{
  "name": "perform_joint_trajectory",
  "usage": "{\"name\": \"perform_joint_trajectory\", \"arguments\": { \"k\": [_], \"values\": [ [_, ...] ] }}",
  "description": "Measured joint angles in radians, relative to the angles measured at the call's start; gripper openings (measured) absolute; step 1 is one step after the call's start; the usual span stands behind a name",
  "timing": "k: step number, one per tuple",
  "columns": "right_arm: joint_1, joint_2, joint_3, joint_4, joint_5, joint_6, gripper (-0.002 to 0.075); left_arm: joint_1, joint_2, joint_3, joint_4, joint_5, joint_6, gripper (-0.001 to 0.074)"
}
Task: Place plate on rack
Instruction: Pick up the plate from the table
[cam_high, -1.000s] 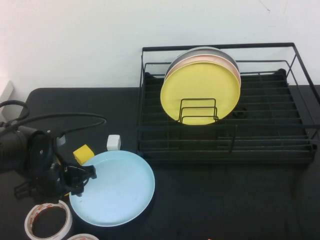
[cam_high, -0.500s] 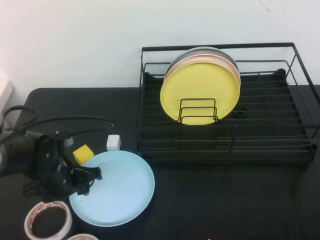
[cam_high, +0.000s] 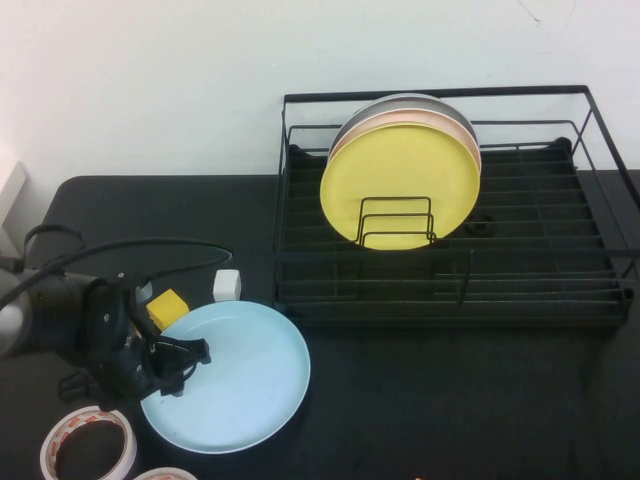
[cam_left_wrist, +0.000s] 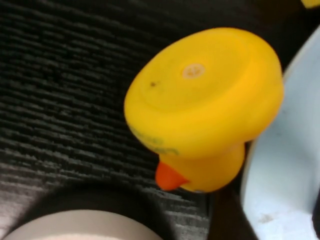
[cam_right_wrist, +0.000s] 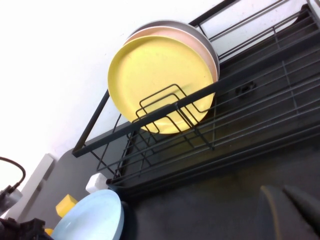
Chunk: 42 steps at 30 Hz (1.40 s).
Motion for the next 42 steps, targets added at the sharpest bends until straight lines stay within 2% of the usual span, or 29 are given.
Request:
{"name": "perform_joint_trajectory", "arguments": {
  "k": [5,12,13,16,18,25,35,42],
  "values": [
    [0.000,0.000,0.000,0.000,0.000,0.000,-0.0002,0.000,0.014,-0.004,-0.004,-0.007,0.004,0.0284],
    [0.000,0.000,0.000,0.000,0.000,-0.002,-0.0002,0.000,0.030,-0.016,-0.010,0.001,0.004,0.0259],
    [0.000,0.000,0.000,0.000,0.000,-0.002,-0.0002,0.000,0.033,-0.017,-0.010,0.001,0.004,0.0241],
    [0.000,0.000,0.000,0.000,0.000,-0.002,-0.0002,0.001,0.034,-0.017,-0.010,0.001,0.004,0.0106],
    [0.000,0.000,0.000,0.000,0.000,-0.002,-0.0002,0.002,0.034,-0.017,-0.015,-0.004,0.009,0.0053],
    [0.000,0.000,0.000,0.000,0.000,-0.002,-0.0002,0.006,0.034,-0.017,-0.059,-0.006,0.116,0.0032],
    [0.000,0.000,0.000,0.000,0.000,-0.002,-0.0002,0.008,-0.016,-0.010,-0.248,0.035,0.451,0.0014],
    [0.000,0.000,0.000,0.000,0.000,-0.002,-0.0002,0.008,-0.072,-0.008,-0.282,0.066,0.548,0.0003]
  ]
}}
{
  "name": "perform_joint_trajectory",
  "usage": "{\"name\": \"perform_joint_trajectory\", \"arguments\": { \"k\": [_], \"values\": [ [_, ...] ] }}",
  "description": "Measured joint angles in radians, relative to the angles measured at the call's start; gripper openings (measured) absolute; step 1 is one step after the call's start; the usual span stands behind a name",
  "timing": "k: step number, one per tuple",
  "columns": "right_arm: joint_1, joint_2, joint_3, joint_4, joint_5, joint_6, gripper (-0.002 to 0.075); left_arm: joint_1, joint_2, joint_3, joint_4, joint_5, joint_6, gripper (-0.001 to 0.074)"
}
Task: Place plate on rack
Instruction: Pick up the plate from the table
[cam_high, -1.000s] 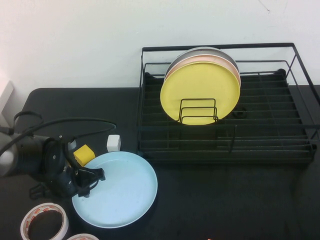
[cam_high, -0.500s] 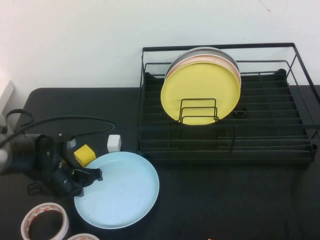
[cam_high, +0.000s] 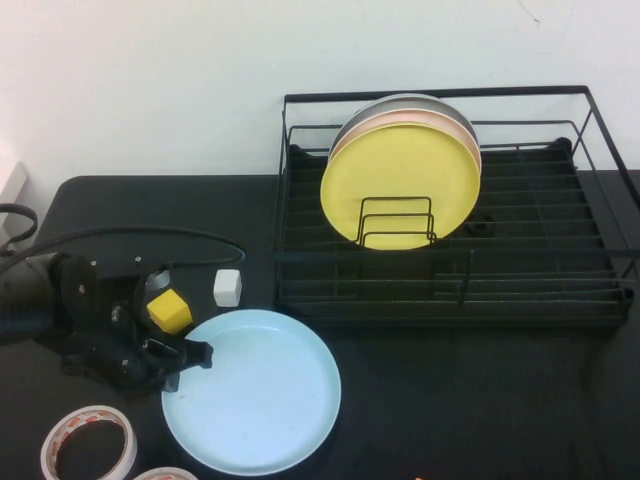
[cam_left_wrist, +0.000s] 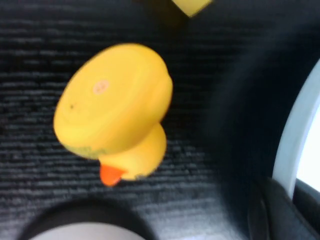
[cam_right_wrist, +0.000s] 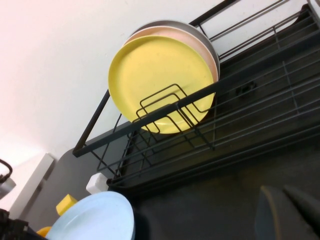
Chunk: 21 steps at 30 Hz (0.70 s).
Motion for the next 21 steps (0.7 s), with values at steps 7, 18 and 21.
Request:
{"name": "perform_joint_trajectory", "arguments": {
  "k": [7,18,21],
  "values": [
    [0.000,0.000,0.000,0.000,0.000,0.000,-0.0002,0.000,-0.009,0.000,-0.059,0.040,0.082,0.0000],
    [0.000,0.000,0.000,0.002,0.000,0.000,-0.0002,0.000,-0.146,0.000,-0.099,0.083,0.191,0.0000],
    [0.000,0.000,0.000,0.002,0.004,0.000,-0.0002,0.000,-0.209,0.000,-0.099,0.099,0.210,0.0000]
  ]
}}
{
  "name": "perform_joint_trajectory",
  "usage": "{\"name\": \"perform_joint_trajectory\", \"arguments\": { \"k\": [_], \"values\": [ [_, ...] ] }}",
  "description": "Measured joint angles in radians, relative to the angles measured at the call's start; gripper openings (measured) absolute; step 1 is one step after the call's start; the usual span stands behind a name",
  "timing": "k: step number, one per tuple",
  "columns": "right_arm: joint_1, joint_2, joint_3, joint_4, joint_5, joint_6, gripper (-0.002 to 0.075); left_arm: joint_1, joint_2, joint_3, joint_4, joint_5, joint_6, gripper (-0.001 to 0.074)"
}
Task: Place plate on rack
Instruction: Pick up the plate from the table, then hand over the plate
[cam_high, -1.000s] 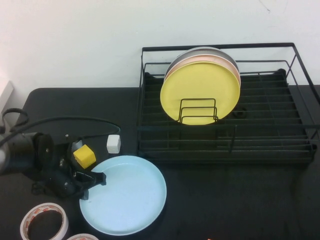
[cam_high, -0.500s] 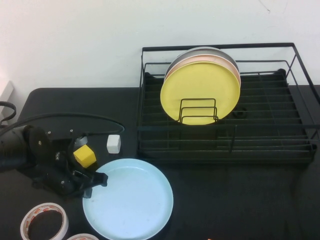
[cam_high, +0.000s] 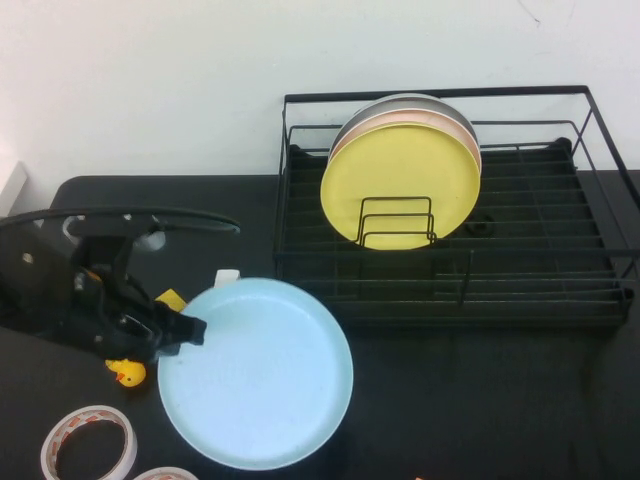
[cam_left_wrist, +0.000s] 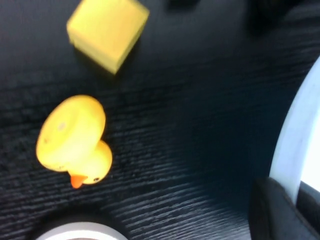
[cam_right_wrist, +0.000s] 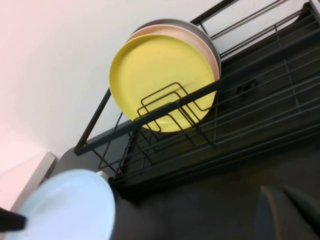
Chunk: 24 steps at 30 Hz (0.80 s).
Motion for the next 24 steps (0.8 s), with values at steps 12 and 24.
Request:
{"name": "perform_joint_trajectory", "arguments": {
  "k": [12,24],
  "values": [
    [0.000,0.000,0.000,0.016,0.044,0.000,-0.0002,-0.002,-0.255,0.018,-0.073,0.021,0.142,0.0000],
    [0.000,0.019,-0.129,0.037,0.240,-0.111,-0.0002,-0.157,-0.425,0.174,-0.293,-0.071,0.425,0.0000]
  ]
}}
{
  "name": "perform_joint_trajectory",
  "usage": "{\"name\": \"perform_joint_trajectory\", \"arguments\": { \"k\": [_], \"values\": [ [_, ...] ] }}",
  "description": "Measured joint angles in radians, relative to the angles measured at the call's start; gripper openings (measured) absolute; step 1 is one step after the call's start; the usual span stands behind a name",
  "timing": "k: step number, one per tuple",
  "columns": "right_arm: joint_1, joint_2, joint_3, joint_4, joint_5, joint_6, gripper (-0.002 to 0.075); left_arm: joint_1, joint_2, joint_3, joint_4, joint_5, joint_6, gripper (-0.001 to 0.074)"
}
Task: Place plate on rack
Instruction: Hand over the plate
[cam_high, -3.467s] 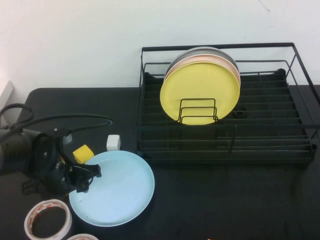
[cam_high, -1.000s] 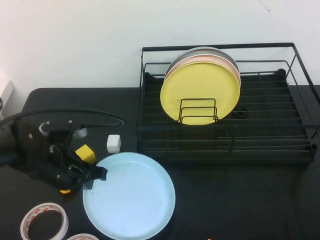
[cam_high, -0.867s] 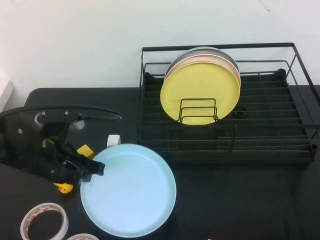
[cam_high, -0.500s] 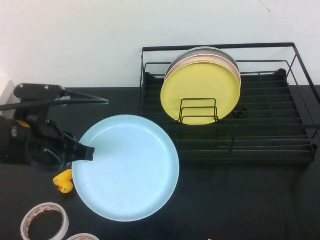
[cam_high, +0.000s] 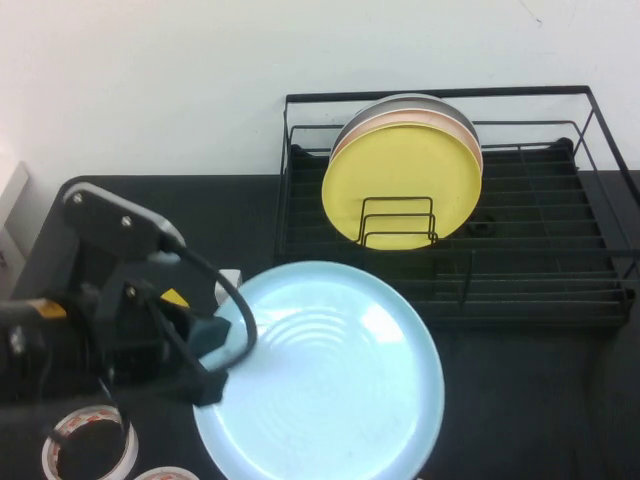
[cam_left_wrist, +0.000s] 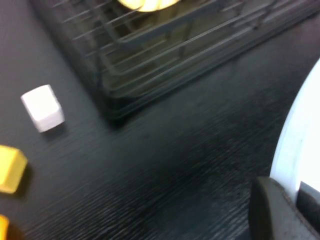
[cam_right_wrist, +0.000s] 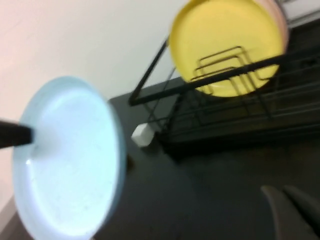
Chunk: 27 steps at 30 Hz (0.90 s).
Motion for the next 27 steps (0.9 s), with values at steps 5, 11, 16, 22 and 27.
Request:
{"name": "perform_joint_trajectory", "arguments": {
  "k": [5,11,16,22,27],
  "values": [
    [0.000,0.170,-0.122,0.000,0.114,-0.164,0.0055,-0.107,-0.042,0.037,-0.013,-0.056,0.040,0.0000],
    [0.000,0.442,-0.306,-0.002,0.233,-0.293,0.0324,-0.260,-0.065,0.045,-0.016,-0.157,0.070,0.0000],
    [0.000,0.654,-0.484,0.005,0.334,-0.428,0.0554,-0.365,-0.065,0.045,-0.016,-0.255,0.080,0.0000],
    [0.000,0.853,-0.648,0.127,0.434,-0.651,0.0596,-0.439,-0.065,0.045,-0.016,-0.357,0.104,0.0000],
    [0.000,0.979,-0.697,0.189,0.466,-0.749,0.0599,-0.449,-0.065,0.045,-0.018,-0.376,0.104,0.0000]
  ]
}}
